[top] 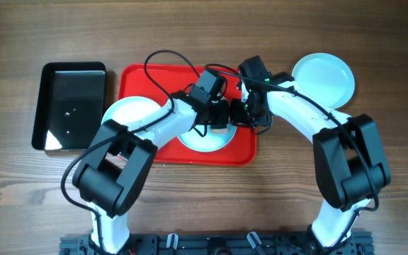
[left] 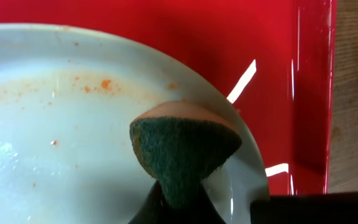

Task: Clean dirty plates on tray and stack at the side
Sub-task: 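Scrub the plate's sauce stains with the left sponge while right holds rim, then wipe the plate center again with the sponge in the left gripper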

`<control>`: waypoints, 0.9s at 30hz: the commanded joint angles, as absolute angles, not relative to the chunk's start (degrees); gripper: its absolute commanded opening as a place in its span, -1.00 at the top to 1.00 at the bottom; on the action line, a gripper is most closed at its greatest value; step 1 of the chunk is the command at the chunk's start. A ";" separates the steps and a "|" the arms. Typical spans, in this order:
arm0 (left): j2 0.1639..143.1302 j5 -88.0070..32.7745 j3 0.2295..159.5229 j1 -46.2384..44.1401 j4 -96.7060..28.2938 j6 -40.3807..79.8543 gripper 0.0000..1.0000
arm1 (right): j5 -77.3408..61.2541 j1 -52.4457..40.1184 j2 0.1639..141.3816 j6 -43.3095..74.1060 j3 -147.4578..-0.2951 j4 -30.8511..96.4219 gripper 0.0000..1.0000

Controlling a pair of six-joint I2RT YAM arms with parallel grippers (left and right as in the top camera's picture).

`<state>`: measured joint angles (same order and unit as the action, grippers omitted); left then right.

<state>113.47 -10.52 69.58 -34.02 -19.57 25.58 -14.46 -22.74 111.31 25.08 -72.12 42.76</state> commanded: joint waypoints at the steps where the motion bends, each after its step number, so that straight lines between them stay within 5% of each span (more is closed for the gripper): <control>1: 116.77 -8.99 69.32 -34.02 -17.04 24.40 0.92 | -13.34 -23.03 111.22 25.61 -71.59 43.40 0.91; 12: 118.96 25.26 69.32 -33.61 -17.82 23.81 0.92 | -12.86 -23.03 111.22 24.40 -71.59 45.25 0.91; 27: 118.96 21.63 69.32 -27.62 -30.57 27.92 0.92 | -12.86 -23.03 111.22 24.69 -71.59 45.50 0.91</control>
<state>115.39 18.94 72.14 -32.60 -26.65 26.22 -15.73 -23.46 111.31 25.28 -72.25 43.62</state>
